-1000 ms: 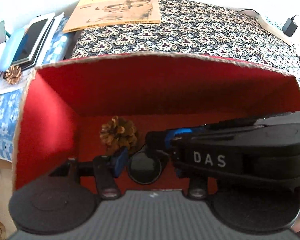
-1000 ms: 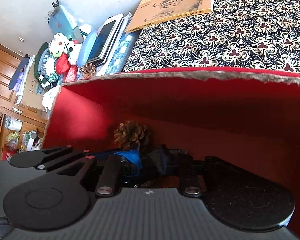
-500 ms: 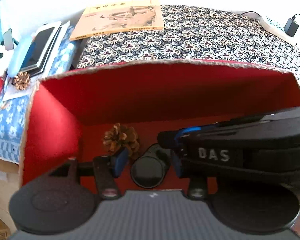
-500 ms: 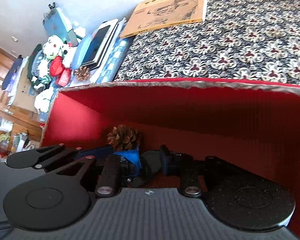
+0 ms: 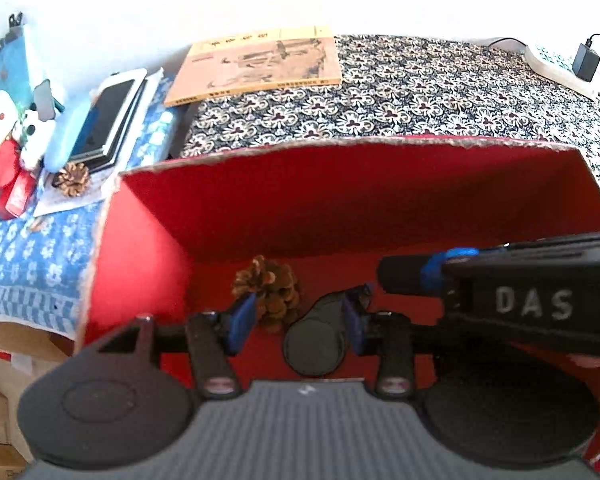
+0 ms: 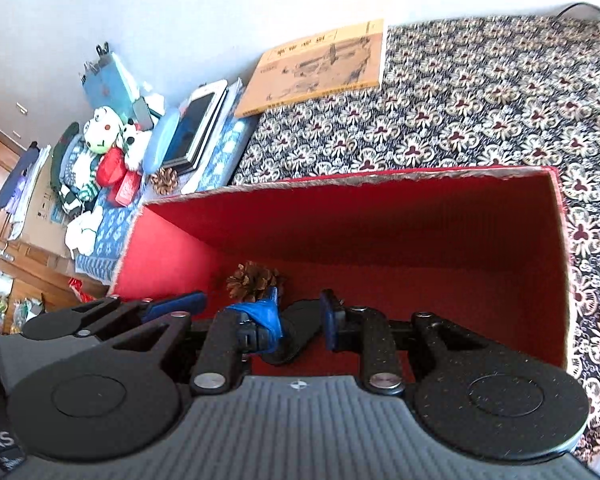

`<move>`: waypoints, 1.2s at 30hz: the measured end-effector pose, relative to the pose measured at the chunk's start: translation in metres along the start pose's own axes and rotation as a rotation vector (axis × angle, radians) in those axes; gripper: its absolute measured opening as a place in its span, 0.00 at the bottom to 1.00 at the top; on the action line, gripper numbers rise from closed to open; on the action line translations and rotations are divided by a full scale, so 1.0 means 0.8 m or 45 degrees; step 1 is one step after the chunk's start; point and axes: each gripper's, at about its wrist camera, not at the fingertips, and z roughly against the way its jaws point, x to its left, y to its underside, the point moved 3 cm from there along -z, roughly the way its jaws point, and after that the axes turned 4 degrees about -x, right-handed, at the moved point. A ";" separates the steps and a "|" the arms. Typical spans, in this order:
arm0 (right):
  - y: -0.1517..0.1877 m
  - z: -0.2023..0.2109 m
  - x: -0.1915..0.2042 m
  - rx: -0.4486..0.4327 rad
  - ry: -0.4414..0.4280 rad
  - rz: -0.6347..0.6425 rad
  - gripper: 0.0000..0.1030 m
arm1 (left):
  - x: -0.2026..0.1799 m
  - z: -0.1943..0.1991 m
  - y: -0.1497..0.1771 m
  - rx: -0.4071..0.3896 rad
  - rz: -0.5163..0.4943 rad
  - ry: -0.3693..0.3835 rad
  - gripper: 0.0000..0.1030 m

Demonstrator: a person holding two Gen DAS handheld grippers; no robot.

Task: Organize rigid objects
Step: 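Open the left tool to release the black object in the box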

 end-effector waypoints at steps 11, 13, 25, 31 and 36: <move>0.017 0.042 0.034 -0.140 0.005 0.013 0.06 | 0.010 0.073 0.003 -0.162 -0.028 -0.037 0.59; 0.021 0.050 0.041 -0.159 0.006 0.021 0.06 | 0.011 0.082 0.005 -0.176 -0.041 -0.043 0.59; 0.048 0.090 0.071 -0.253 -0.006 0.037 0.06 | 0.019 0.134 0.029 -0.257 -0.073 -0.058 0.66; 0.063 0.102 0.084 -0.274 -0.030 0.023 0.06 | 0.027 0.151 0.045 -0.251 -0.082 -0.051 0.66; 0.077 0.113 0.095 -0.299 -0.045 0.016 0.06 | 0.031 0.162 0.056 -0.262 -0.083 -0.052 0.66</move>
